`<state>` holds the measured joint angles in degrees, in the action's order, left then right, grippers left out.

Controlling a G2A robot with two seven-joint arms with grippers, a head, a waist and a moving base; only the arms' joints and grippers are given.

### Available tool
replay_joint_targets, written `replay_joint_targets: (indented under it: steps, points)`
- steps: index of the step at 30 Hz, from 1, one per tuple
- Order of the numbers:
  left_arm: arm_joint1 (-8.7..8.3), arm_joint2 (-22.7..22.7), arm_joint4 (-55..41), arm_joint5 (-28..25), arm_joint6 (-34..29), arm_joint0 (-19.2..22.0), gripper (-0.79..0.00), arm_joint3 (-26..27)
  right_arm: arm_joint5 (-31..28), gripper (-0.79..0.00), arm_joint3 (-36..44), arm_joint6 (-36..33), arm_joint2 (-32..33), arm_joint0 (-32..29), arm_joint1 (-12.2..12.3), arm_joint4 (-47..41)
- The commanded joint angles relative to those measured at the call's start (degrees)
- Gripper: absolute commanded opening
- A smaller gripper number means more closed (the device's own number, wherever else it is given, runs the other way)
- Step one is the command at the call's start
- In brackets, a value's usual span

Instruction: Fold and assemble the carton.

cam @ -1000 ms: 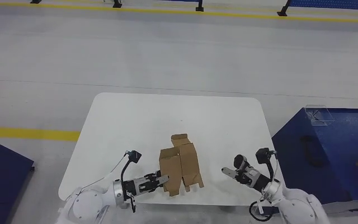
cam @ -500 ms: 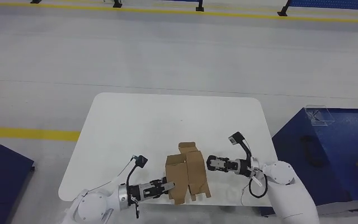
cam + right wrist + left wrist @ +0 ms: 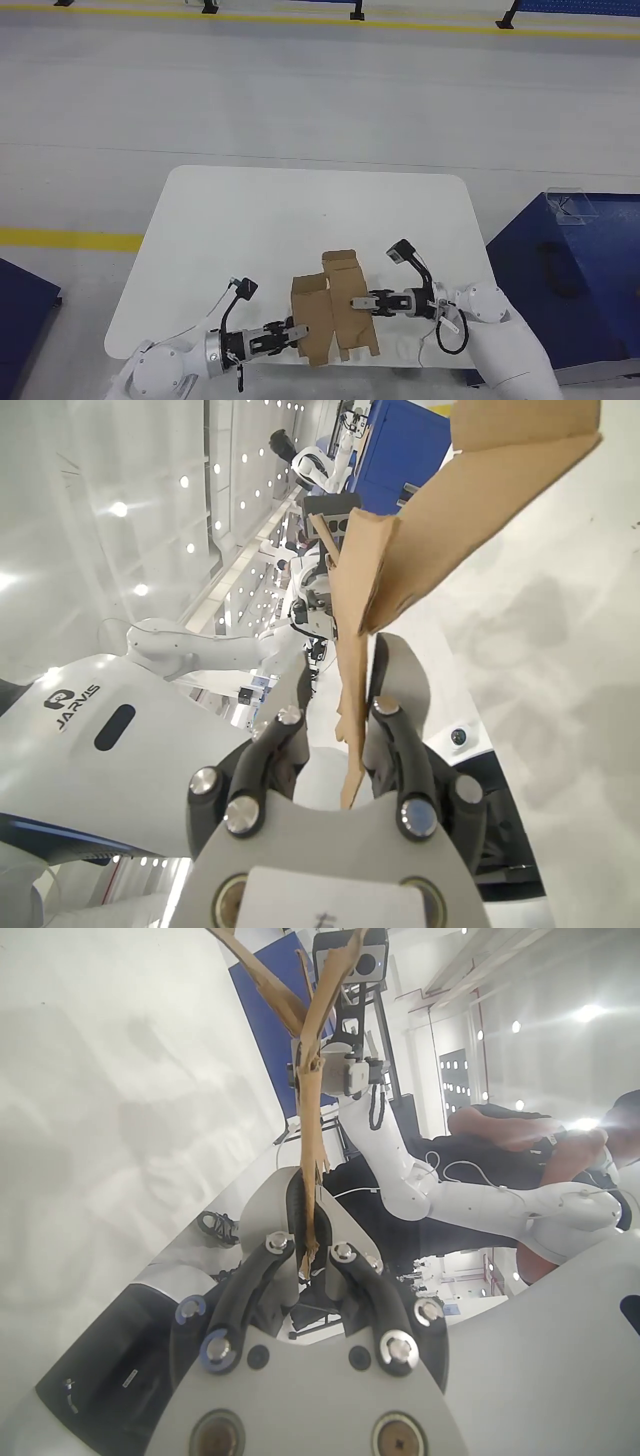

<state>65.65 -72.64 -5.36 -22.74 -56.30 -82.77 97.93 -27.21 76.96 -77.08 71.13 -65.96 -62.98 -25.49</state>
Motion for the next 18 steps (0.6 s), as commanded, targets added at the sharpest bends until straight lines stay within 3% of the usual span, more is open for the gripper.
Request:
replay_joint_targets:
  steps: [1, 9, 13, 18]
  points:
    - [-0.14, 0.36, -1.42, 0.21, -1.95, 0.25, 0.000, -0.09, -0.30, -0.785, 0.27, 0.30, -0.36, 0.04, 0.34, 0.22]
    - [-1.34, -4.36, -10.60, 4.72, -9.36, 2.76, 0.000, -4.87, -0.71, -0.785, -0.20, 0.71, -0.28, -0.03, 0.55, 0.73]
    - [-2.00, -7.80, -10.42, 6.41, -8.85, 4.63, 0.000, -8.82, -0.71, -0.785, -0.20, 0.71, -0.28, -0.03, 0.55, 0.73]
    - [-2.42, -8.95, -8.57, 10.11, -7.07, 6.98, 0.000, -13.13, -0.71, -0.785, -0.20, 0.71, -0.28, -0.03, 0.55, 0.73]
